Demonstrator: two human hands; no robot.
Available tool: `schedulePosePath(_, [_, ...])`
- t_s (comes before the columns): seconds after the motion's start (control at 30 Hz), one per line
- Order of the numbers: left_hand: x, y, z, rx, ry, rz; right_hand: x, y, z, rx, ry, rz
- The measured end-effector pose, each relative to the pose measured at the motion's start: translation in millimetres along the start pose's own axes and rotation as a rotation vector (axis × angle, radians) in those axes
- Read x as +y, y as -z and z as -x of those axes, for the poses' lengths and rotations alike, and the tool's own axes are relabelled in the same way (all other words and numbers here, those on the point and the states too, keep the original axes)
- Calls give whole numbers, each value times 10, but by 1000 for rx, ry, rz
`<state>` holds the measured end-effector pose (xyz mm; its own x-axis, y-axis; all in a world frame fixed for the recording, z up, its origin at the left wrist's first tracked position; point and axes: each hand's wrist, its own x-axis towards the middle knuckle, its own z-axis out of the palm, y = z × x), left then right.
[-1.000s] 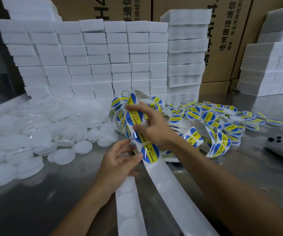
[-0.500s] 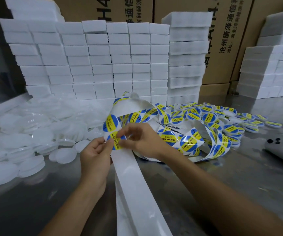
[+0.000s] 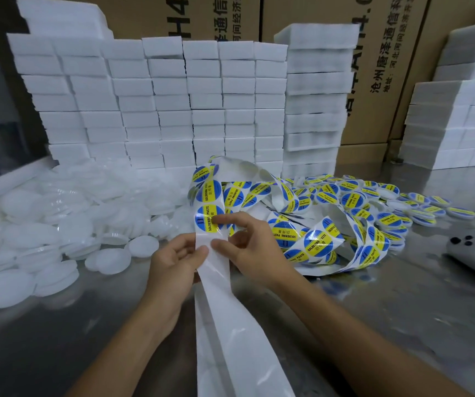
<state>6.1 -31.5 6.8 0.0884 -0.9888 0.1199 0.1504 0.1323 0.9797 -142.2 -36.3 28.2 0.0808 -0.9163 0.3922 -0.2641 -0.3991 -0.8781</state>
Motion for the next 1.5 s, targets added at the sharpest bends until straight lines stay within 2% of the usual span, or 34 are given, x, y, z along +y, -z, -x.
schedulePosePath(0.13, [-9,-18,8,-62,16,11,-83,-15,38,21,48,47])
schedulePosePath(0.23, [18,-26,13,-124,44,106,-131,-37,56,22,9,-118])
schedulePosePath(0.33, [33,-11,25,-105,27,84,-140,-43,52,36,-31,-222])
schedulePosePath(0.4, [32,-7,37,-63,-17,23,-121,-31,50,59,7,-115])
schedulePosePath(0.5, [46,-14,66,-36,-91,-82,-65,-25,48,99,178,153])
schedulePosePath(0.57, [49,-15,74,-40,-121,-124,-9,-30,38,125,252,225])
schedulePosePath(1.0, [27,-2,56,-50,-174,-184,68,-15,2,114,255,234])
schedulePosePath(1.1, [32,-6,62,-54,-180,-182,68,-17,-4,125,195,171])
schedulePosePath(1.23, [15,1,71,-26,-183,-217,35,6,-25,158,25,-18])
schedulePosePath(1.37, [-38,33,22,82,-190,-295,-33,76,-58,243,-169,-335])
schedulePosePath(1.5, [-99,63,-12,149,-240,-394,-53,115,-60,207,-261,-596])
